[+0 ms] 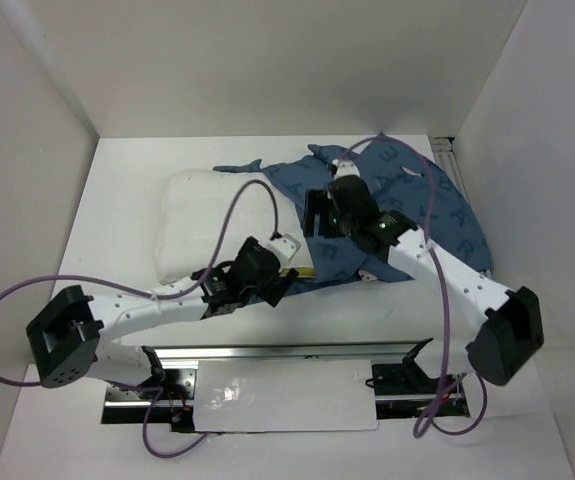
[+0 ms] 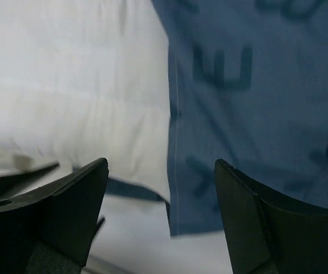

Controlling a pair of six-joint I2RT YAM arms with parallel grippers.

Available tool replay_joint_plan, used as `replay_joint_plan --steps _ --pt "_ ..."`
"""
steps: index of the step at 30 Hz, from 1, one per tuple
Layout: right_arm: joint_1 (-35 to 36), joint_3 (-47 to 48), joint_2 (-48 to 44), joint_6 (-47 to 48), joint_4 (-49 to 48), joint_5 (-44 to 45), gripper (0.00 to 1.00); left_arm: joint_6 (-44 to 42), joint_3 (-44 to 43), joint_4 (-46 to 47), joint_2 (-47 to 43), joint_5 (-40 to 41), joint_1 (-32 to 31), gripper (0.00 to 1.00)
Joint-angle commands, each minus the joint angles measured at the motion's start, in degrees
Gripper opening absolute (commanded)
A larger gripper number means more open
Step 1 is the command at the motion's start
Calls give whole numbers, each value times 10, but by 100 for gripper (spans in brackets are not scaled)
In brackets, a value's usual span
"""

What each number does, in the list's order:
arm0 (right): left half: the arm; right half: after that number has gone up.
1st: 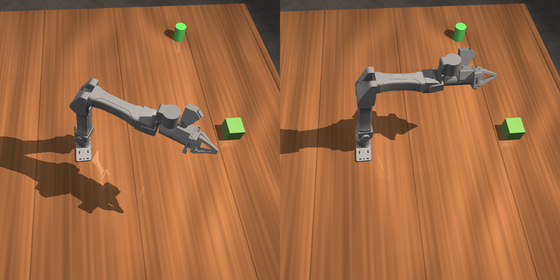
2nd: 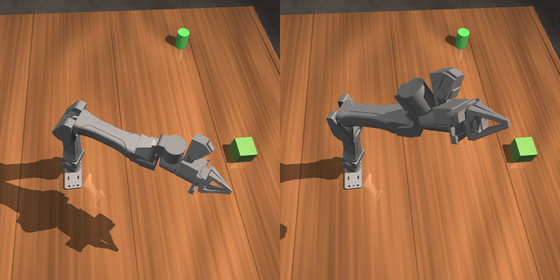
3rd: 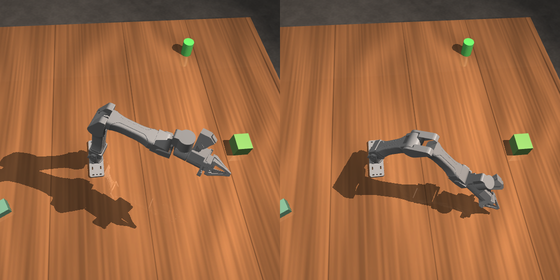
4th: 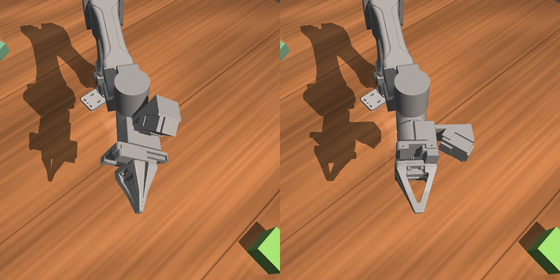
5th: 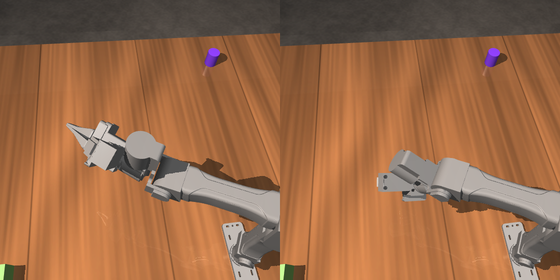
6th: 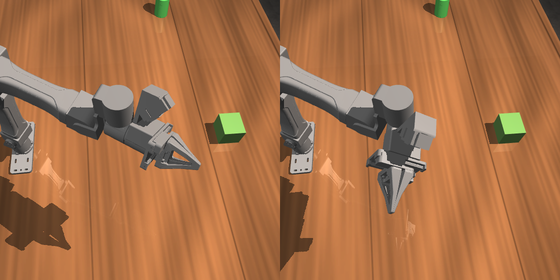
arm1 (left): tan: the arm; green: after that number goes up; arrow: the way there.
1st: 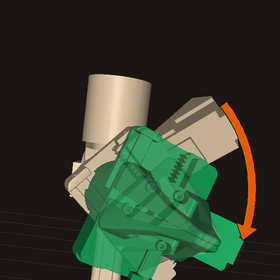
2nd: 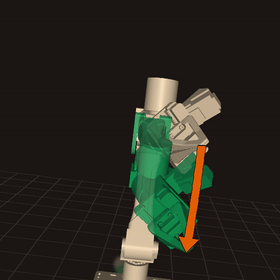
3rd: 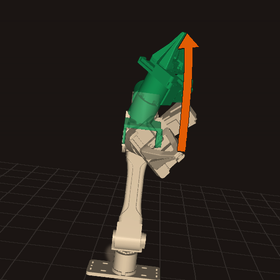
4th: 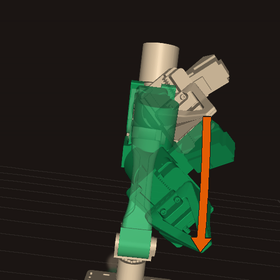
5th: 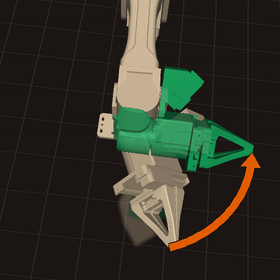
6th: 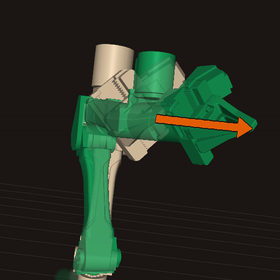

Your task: Put the pillow into the pillowcase

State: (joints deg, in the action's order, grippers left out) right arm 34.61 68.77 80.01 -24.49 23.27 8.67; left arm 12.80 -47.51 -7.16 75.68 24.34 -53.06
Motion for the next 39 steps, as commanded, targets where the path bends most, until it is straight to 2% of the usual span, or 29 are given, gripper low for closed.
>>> replay_joint_plan --steps 1,5,7,9,10,12,13,14,15,20,23,24,25,26,28,29,33,34,36,37,39 --pt "19 -78 -62 -13 64 32 82 -66 1 29 31 99 -29 100" --pt "55 -140 -140 -13 99 -8 82 -41 -26 14 83 146 -6 100" --pt "75 -164 -155 -13 99 -8 82 -41 -26 32 101 152 1 95" --pt "94 -180 -155 -13 80 -20 80 -28 -32 39 115 172 7 88" --pt "101 -180 -155 -13 72 -20 79 -22 -32 39 129 180 13 76" --pt "114 -185 -137 -13 50 -25 79 -15 -44 39 145 180 18 68" --pt "125 -190 -128 -13 44 -16 79 -8 -44 39 153 172 18 51" --pt "125 -190 -106 -13 39 5 79 9 -58 39 167 172 23 19" --pt "132 -190 -95 -13 31 15 78 27 -67 28 174 183 23 0" --pt "138 -184 -29 -58 -38 111 69 73 -87 -8 179 216 23 0" --pt "143 -184 4 -80 -80 161 60 119 -105 -30 162 183 29 0" --pt "143 -184 4 -80 -88 170 49 126 -105 -30 155 156 29 0" --pt "143 -176 13 -87 -88 201 24 126 -105 -30 148 149 29 0" --pt "143 -168 13 -87 -88 222 14 131 -105 -23 141 141 29 0" --pt "135 -160 13 -72 -95 245 2 126 -110 -18 122 118 34 0" --pt "122 -147 18 -72 -95 245 0 126 -110 -18 122 107 34 0" --pt "115 -119 12 -15 -108 149 0 166 -184 -88 135 95 54 0" --pt "121 -114 5 -1 -108 78 0 193 -229 -115 155 83 60 0" --pt "127 -102 -7 23 -126 -6 0 217 -270 -188 175 70 67 0" --pt "127 -102 -20 49 -145 -101 0 237 -286 -208 184 76 67 0" --pt "132 -122 -35 57 -231 -186 0 254 -314 -232 196 76 67 0"
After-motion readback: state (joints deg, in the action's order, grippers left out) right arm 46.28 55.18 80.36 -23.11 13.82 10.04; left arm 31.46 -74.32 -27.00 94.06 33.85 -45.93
